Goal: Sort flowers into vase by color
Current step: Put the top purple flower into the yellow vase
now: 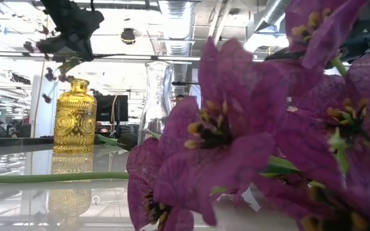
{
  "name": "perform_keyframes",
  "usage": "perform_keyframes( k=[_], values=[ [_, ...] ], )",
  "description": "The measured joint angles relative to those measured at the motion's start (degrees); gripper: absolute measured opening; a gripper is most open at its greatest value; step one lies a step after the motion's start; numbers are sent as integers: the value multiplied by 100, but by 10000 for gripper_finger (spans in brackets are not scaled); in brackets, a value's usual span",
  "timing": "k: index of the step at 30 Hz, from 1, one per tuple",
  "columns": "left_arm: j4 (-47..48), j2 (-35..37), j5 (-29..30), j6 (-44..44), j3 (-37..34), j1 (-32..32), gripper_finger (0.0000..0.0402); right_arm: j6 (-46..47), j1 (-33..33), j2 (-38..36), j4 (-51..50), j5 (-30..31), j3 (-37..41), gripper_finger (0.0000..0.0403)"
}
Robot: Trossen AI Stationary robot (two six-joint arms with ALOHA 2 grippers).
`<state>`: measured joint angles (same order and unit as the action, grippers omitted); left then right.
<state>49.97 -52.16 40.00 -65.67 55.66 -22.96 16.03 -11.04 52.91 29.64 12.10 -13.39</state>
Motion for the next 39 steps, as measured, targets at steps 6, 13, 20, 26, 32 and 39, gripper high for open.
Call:
perform_keyframes(
  k=[6, 13, 20, 26, 32, 39],
  values=[
    [590, 6, 1497, -350, -179, 993, 2, -2, 71, 1, 1, -1, 0, 51],
    [650, 44, 2947, -1186, -936, 2330, 1, 0, 71, 0, 19, -2, 0, 51],
    [673, 322, 3385, -741, -1118, 3759, 0, 0, 71, 2, 245, -2, 0, 51],
    [762, 496, 3362, -583, -1191, 4700, 0, 2, 71, -1, 307, -2, 0, 51],
    [1244, 527, 3271, -413, -1196, 5146, 0, 46, 69, -1, 342, -2, 0, 51],
    [1230, 375, 3223, -413, -1196, 5382, 0, 48, 69, -1, 375, 23, 0, 51]
  ],
)
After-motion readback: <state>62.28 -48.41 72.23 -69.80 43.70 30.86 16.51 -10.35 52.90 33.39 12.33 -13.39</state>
